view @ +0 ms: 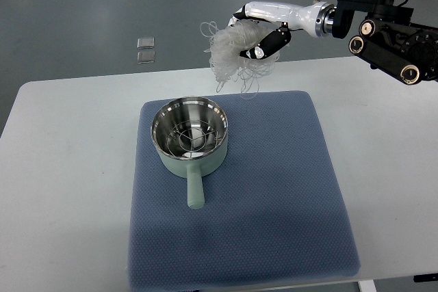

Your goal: Put vermicelli into pot with right hand

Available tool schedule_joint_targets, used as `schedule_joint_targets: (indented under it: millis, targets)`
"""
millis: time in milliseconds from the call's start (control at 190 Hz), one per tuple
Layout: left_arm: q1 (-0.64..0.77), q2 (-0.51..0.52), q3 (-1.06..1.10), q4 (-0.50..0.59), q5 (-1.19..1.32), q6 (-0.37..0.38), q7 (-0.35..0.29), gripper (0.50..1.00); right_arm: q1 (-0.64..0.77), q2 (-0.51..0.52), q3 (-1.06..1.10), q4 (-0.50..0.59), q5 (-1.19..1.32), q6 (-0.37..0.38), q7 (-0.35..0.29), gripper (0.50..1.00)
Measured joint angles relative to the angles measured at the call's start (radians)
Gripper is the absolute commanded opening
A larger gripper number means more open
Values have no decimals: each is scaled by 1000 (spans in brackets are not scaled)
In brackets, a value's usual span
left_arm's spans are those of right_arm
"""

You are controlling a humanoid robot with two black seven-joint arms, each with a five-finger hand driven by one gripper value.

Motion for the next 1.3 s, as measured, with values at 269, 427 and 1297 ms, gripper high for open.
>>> schedule_joint_targets:
  millis: [269,427,1297]
  targets:
    - [0,0,-1,0,0,0,0,1000,19,95,1,58,14,10,4,500]
    - [0,0,-1,0,0,0,0,1000,-39,135,-14,67,1,10,11,500]
    - [1,0,-3,0,0,0,-2,1000,-276,68,309,20,286,-31,-88,895]
